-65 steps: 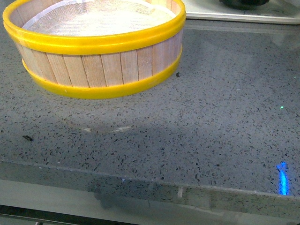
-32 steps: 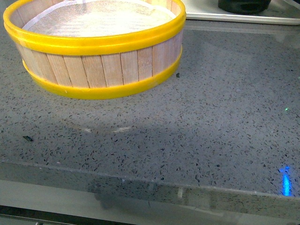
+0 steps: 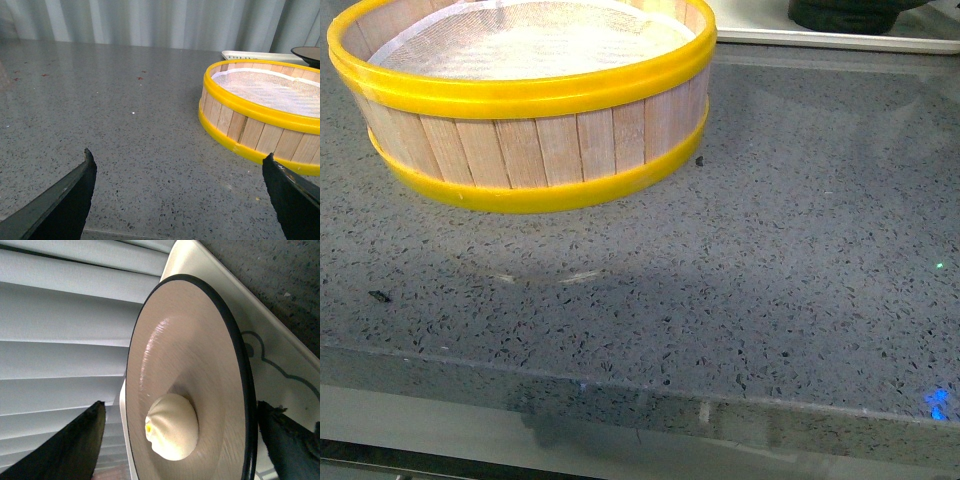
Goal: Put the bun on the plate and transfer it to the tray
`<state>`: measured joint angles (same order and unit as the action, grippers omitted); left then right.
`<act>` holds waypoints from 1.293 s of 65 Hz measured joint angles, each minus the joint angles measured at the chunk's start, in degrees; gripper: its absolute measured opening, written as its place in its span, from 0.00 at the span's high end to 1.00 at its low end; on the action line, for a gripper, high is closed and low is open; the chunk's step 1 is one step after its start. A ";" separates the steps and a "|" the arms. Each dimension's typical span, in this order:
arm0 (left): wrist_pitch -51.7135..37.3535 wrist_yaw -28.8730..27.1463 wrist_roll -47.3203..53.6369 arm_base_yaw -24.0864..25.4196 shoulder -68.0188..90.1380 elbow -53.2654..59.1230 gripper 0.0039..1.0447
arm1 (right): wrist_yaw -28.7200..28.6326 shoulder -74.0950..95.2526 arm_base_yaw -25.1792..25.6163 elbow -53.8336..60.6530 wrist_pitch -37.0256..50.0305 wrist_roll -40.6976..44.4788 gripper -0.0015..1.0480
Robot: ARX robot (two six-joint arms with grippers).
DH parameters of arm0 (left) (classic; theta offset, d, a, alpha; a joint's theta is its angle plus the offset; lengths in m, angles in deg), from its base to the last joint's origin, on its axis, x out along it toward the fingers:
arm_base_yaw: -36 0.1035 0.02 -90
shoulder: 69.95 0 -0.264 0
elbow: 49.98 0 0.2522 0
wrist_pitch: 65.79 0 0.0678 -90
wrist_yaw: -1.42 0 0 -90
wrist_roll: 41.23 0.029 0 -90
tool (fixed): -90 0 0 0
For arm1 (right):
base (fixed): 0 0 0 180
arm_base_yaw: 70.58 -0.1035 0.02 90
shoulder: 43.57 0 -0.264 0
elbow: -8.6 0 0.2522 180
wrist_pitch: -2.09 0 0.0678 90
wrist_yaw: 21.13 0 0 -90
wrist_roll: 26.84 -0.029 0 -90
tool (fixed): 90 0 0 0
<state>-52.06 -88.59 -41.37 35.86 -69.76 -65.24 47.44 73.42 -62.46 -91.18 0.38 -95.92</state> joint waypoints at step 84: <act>0.00 0.00 0.00 0.00 0.00 0.00 0.06 | 24.13 -72.85 5.46 65.90 23.12 85.42 0.14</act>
<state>-52.06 -88.59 -41.37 35.86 -69.76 -65.24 71.57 0.57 -57.00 -25.28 23.50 -10.50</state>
